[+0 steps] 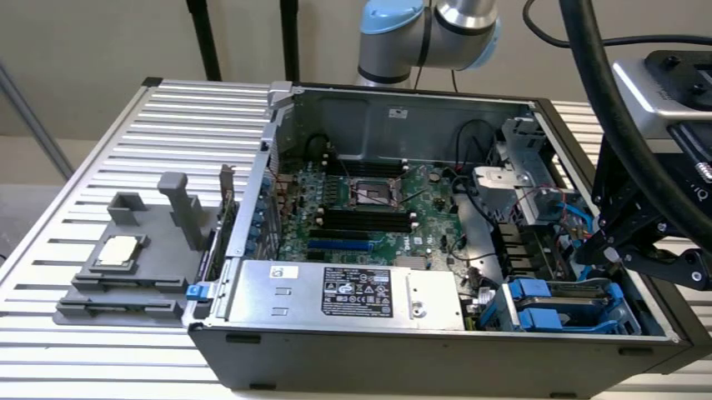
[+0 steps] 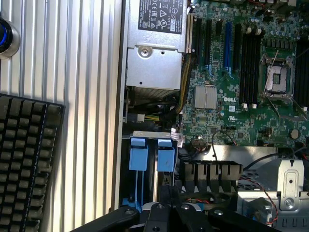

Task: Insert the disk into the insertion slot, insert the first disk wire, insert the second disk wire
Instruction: 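Insert the first disk wire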

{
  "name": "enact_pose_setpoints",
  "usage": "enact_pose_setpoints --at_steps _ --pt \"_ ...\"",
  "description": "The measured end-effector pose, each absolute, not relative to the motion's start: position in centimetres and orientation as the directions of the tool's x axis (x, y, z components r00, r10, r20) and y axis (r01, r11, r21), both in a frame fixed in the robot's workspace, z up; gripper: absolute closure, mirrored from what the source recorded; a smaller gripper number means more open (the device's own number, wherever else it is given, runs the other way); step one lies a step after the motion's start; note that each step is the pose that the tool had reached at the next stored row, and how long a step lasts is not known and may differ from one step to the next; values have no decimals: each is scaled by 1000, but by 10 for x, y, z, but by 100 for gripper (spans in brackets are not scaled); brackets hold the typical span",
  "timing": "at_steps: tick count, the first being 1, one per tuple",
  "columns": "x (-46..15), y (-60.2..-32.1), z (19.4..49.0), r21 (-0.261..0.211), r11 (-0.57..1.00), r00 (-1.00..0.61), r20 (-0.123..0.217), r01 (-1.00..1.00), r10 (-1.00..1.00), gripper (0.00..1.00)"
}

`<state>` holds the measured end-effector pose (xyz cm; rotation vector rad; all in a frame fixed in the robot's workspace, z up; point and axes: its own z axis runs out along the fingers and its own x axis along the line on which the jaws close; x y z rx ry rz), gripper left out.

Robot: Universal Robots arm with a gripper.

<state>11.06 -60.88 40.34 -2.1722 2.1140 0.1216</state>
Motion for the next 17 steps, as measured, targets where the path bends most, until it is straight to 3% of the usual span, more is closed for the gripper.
enact_pose_setpoints --at_steps 17 --pt "111 -609 403 -22 -26 28 -132 -999 -991 87"
